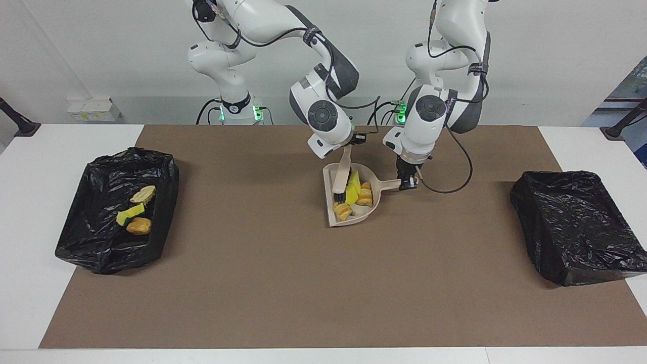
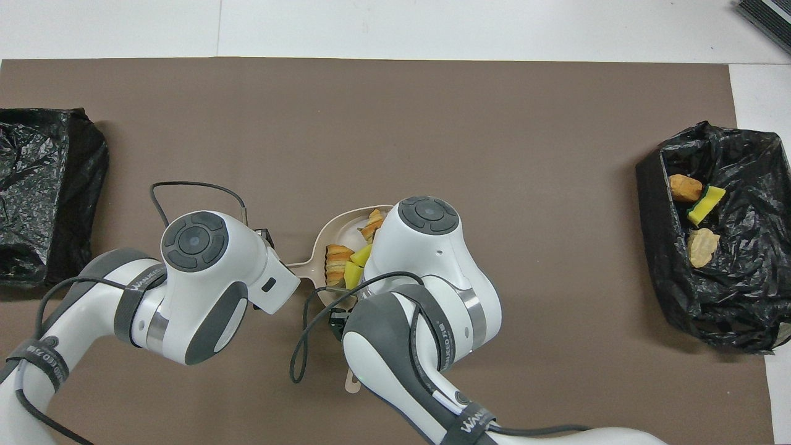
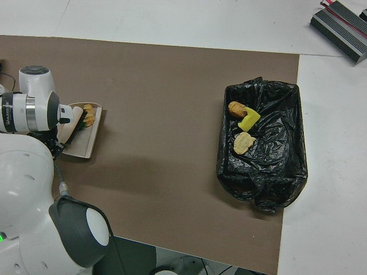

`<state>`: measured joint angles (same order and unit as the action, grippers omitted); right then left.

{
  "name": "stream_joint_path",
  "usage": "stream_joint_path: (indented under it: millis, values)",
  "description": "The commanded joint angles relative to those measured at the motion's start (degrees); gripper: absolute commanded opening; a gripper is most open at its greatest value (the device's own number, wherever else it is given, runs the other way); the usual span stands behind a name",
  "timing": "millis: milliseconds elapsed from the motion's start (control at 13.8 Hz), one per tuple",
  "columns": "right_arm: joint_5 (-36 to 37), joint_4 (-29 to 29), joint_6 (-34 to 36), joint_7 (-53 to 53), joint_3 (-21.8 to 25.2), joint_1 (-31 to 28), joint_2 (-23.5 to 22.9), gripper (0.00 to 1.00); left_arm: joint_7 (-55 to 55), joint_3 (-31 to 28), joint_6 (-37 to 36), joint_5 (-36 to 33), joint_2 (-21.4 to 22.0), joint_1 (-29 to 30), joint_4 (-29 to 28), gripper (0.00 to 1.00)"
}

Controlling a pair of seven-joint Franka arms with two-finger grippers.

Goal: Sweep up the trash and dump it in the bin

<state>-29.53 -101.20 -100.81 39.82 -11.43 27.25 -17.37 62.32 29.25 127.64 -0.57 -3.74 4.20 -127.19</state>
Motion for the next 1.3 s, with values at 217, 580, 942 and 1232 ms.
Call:
stream_joint_path:
  millis: [217,580,942,1232]
  values:
    - [-1.06,3.64,2.99,6.84,-0.78,-0.09,1.02,0.00,7.27,0.45,2.97,7.41,-0.04,2.82,-0.43,0.00]
    - [-1.06,3.81,4.04,10.97,-0.96,-0.09,3.05,0.00,17.29,0.37,2.62,17.34,0.05,6.34,-0.51,0.00]
    - [-1.14,8.30,7.29,18.27,-1.22,-0.09,4.98,0.00,17.92,0.37,2.18,17.71,0.57,7.14,-0.51,0.00]
    - [0.43,8.30,14.73,17.76,0.18,-1.92,7.70,0.00,18.97,0.02,-1.41,17.97,1.89,8.54,0.71,0.00]
